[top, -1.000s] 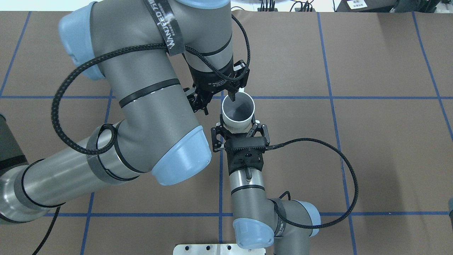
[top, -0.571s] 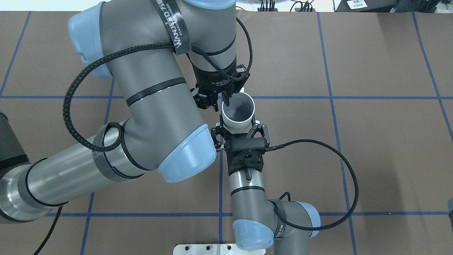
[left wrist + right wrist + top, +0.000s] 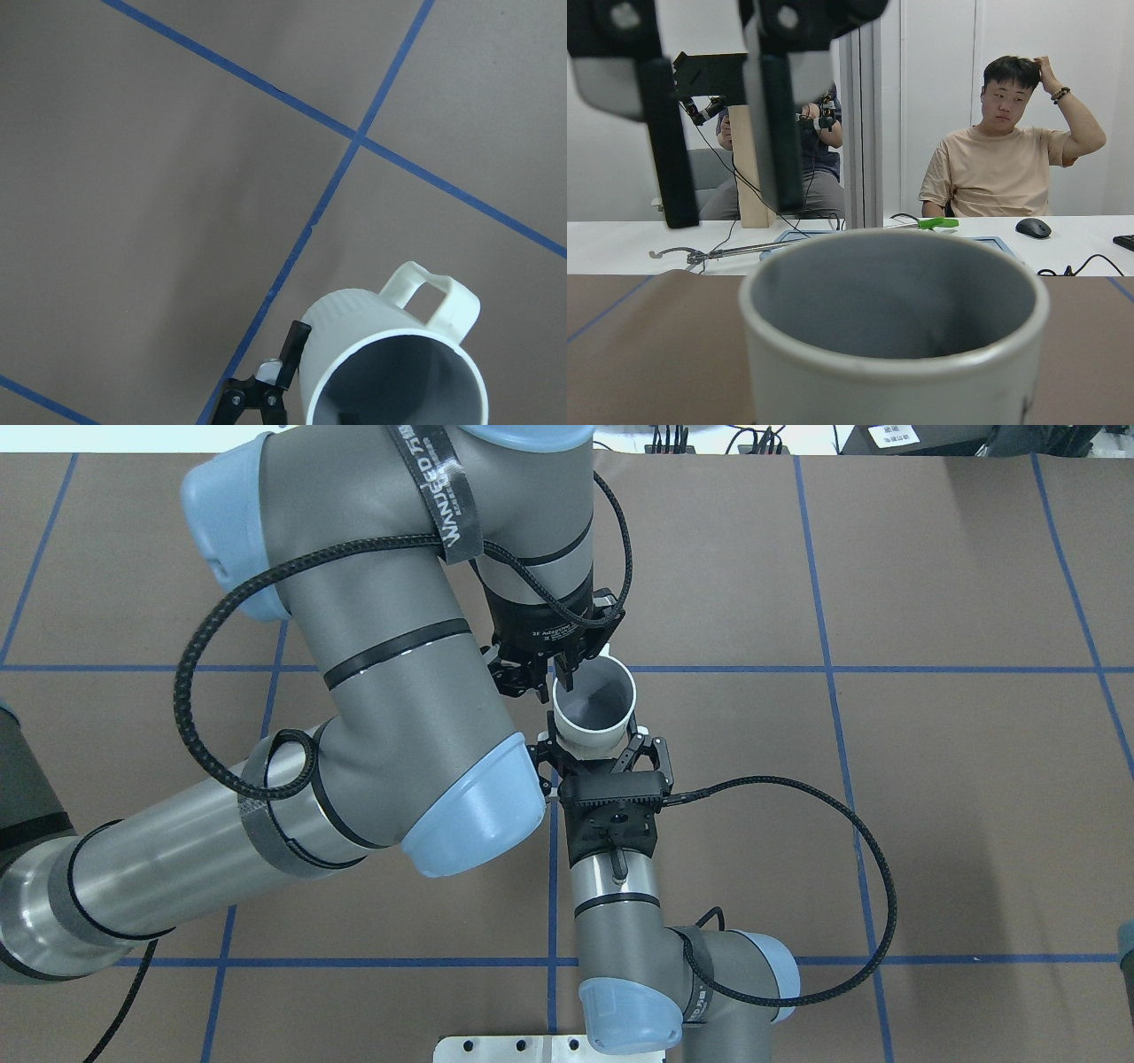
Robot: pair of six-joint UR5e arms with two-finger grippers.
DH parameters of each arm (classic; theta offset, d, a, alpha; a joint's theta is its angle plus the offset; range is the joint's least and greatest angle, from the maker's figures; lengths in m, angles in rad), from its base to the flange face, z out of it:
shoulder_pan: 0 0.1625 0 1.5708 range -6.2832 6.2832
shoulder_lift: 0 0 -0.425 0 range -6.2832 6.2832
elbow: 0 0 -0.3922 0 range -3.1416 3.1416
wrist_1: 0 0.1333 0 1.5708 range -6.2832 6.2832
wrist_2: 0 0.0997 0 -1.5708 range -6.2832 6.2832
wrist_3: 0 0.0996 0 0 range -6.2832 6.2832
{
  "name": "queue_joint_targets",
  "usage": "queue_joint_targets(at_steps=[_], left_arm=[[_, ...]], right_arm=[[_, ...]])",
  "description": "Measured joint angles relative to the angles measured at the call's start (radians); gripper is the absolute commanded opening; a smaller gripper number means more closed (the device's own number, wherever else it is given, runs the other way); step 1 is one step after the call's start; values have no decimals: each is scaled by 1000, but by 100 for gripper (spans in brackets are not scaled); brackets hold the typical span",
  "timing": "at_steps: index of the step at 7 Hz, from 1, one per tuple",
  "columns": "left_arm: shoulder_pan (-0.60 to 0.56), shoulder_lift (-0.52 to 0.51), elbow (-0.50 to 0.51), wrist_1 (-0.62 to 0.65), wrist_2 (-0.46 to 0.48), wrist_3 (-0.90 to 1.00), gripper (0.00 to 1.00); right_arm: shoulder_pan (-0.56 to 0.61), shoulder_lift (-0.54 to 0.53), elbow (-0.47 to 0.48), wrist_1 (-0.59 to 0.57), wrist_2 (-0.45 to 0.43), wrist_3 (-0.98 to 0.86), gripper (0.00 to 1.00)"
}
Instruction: Left arm hands cup to right arm to dump lemon
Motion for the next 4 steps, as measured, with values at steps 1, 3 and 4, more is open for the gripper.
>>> queue_joint_targets(at_steps=[1, 3, 4], left_arm=[[2, 0, 5, -1, 0, 0, 32], [6, 0, 11, -1, -1, 0, 33], [7, 1, 13, -1, -1, 0, 33]], right_arm=[[-1, 4, 1, 0, -3, -1, 11], [-2, 10, 3, -7, -5, -4, 11], [-2, 10, 5, -8, -5, -5, 11]])
